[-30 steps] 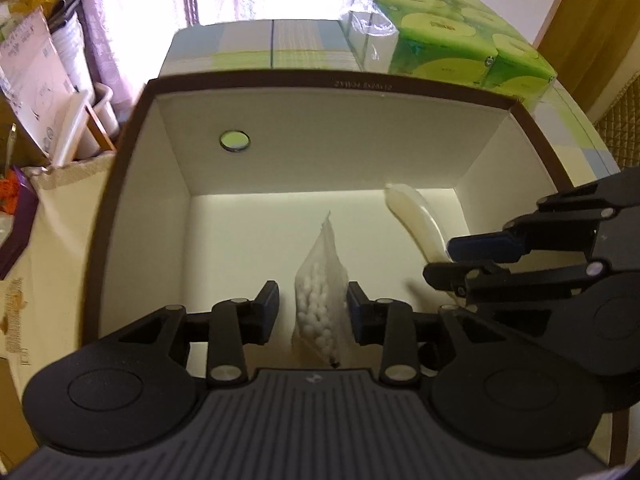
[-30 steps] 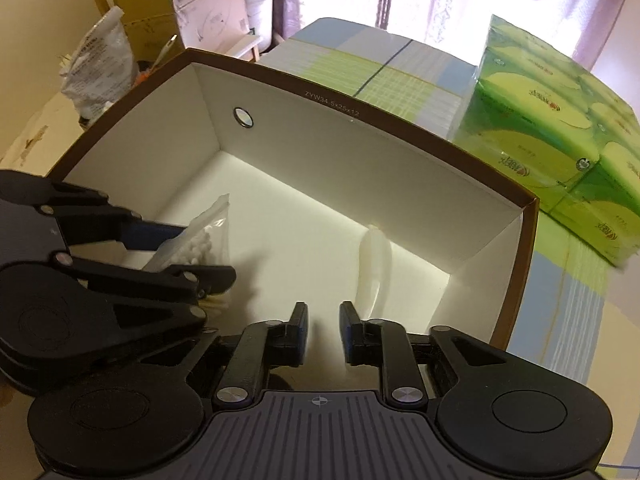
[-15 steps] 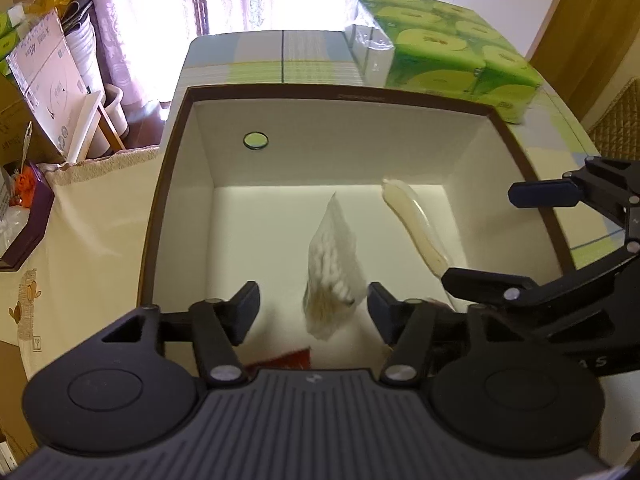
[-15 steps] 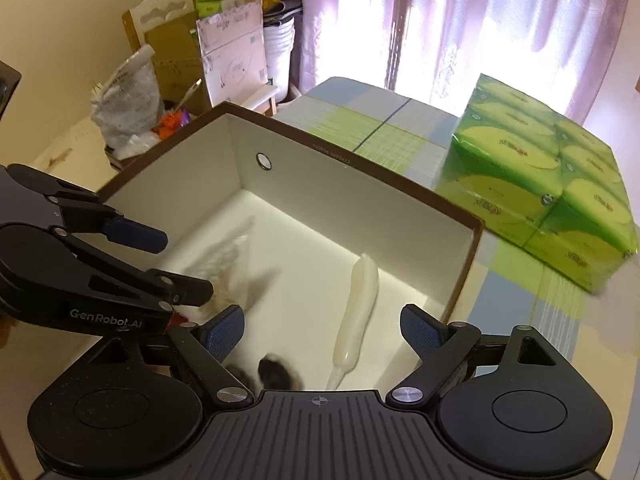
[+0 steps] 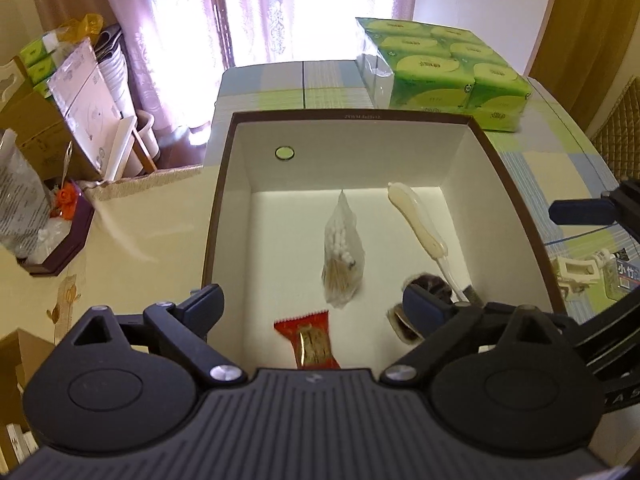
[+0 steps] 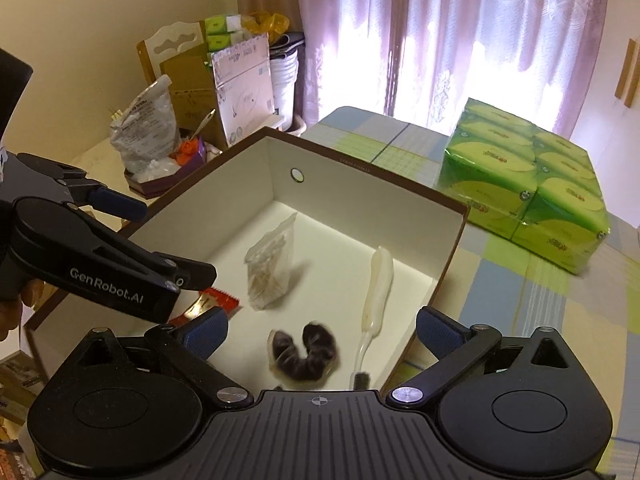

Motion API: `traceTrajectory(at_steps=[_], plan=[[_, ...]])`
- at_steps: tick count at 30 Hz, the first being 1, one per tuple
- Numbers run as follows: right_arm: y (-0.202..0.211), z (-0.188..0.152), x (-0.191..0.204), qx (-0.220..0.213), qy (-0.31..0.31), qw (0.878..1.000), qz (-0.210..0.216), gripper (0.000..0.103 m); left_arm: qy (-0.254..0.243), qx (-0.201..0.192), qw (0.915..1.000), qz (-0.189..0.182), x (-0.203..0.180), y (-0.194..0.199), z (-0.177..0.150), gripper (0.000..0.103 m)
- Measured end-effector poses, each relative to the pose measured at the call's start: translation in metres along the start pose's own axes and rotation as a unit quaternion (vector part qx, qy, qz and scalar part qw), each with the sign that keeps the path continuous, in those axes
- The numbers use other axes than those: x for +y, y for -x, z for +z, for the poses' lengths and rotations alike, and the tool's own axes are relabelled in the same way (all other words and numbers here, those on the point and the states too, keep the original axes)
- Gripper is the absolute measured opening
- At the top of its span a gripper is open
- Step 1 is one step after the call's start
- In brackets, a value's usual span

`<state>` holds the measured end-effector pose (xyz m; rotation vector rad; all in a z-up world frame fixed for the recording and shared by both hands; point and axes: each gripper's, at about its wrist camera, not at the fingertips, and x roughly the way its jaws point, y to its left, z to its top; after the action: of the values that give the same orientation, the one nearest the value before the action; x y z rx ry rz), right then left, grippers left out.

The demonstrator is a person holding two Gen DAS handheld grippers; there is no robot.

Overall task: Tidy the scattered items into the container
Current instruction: 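Lower the swab bag and toothbrush into the box and open both tools, then withdraw both tools from the box toward the remaining items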

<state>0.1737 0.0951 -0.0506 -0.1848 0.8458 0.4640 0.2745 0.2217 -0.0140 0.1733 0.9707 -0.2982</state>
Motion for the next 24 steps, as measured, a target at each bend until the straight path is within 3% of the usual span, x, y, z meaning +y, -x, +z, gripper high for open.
traceTrajectory(at_steps=[24], plan=[[0.066, -0.047, 0.027, 0.000, -0.021, 1.000, 0.019, 0.103, 0.001, -0.018, 0.9998, 0.011, -0.025, 0.061, -0.047, 0.100]])
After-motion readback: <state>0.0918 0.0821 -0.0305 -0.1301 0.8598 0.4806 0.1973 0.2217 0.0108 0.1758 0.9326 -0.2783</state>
